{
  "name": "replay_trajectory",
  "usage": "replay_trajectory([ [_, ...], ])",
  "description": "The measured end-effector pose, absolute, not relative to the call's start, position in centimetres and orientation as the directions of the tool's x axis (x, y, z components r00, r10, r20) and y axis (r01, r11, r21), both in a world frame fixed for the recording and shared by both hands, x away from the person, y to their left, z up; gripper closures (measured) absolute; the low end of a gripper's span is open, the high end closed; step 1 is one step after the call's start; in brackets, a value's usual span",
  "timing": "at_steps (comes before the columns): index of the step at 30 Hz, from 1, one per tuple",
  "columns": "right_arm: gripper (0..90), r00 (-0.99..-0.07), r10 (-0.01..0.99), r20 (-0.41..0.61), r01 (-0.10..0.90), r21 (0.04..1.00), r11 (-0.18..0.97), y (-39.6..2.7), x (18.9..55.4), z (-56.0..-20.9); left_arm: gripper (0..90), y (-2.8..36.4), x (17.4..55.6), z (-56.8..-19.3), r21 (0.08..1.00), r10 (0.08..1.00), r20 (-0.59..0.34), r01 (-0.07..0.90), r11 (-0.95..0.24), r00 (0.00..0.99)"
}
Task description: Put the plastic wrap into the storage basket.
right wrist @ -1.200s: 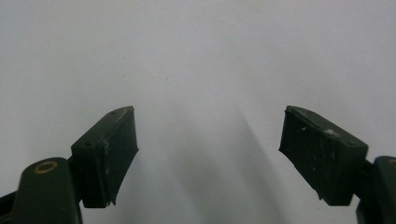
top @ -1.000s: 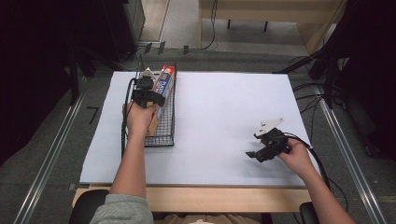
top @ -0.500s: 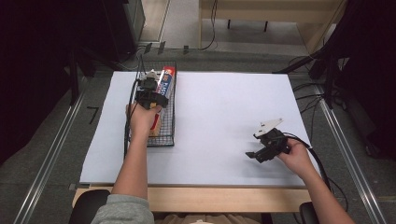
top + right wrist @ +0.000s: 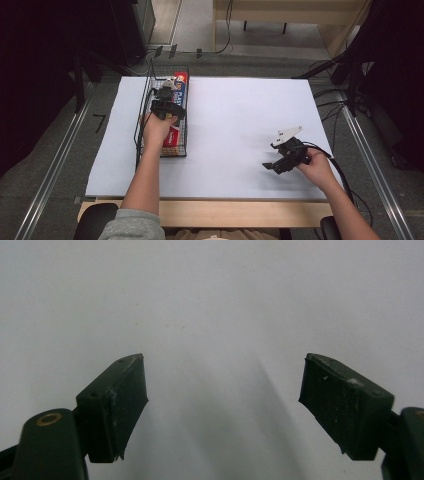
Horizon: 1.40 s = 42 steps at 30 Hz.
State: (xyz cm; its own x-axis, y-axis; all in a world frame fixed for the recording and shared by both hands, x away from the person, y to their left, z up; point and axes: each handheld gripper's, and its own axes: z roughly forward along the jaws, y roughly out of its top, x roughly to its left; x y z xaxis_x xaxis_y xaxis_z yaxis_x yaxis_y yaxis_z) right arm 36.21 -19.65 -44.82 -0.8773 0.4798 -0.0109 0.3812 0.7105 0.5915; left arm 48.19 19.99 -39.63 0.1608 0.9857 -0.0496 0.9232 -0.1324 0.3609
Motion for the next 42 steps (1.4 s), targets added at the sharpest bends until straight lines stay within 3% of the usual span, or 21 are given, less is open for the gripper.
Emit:
replay_trajectory([
  [10, 19.2, -0.876, 0.482, -0.011, 0.383, 0.593, 0.709, -19.8, 36.0, -44.8, 28.4, 20.8, 47.1, -37.9, 0.389, 0.966, -0.128, 0.907, -0.159, 0.224],
  [23, 19.2, -0.868, 0.497, 0.016, 0.401, 0.613, 0.681, -19.9, 35.7, -44.6, 25.4, 20.9, 43.5, -36.5, 0.465, 0.924, -0.126, 0.844, -0.267, 0.361],
  [27, 19.2, -0.864, 0.504, 0.024, 0.407, 0.622, 0.668, -19.9, 35.7, -44.6, 25.5, 20.8, 42.2, -35.9, 0.486, 0.910, -0.083, 0.814, -0.319, 0.406],
  [42, 19.2, -0.851, 0.519, 0.080, 0.442, 0.641, 0.628, -20.0, 35.3, -44.3, 25.7, 19.1, 37.0, -34.8, 0.560, 0.776, -0.157, 0.702, -0.440, 0.611],
])
